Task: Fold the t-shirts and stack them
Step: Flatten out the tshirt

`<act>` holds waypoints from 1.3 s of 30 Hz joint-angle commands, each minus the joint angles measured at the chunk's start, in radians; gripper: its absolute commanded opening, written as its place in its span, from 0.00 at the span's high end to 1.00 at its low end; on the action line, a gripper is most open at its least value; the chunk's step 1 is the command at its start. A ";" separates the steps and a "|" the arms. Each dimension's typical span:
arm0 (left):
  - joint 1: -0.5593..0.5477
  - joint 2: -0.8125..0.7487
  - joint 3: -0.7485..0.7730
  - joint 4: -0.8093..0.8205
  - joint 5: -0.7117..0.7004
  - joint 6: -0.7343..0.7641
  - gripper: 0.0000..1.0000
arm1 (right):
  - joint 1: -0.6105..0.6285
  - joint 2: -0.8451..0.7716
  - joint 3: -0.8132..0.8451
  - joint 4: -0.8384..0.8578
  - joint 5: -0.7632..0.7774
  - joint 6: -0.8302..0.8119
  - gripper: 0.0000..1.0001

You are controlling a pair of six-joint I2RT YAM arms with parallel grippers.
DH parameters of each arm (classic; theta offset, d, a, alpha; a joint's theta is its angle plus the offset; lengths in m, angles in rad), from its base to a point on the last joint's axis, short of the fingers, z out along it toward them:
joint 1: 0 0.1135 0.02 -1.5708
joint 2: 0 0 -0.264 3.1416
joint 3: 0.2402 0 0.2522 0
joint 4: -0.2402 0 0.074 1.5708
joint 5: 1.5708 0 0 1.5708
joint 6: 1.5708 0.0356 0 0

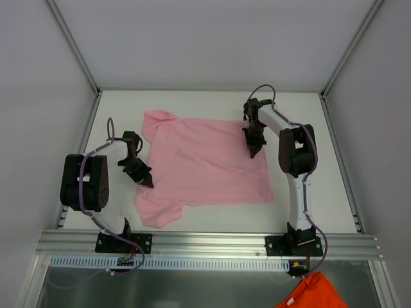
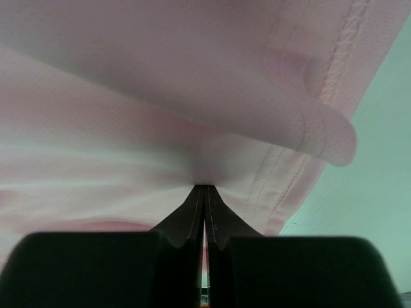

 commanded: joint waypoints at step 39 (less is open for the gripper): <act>0.035 0.055 0.027 0.013 -0.015 0.036 1.00 | 0.026 -0.321 -0.124 -0.023 0.124 0.020 0.99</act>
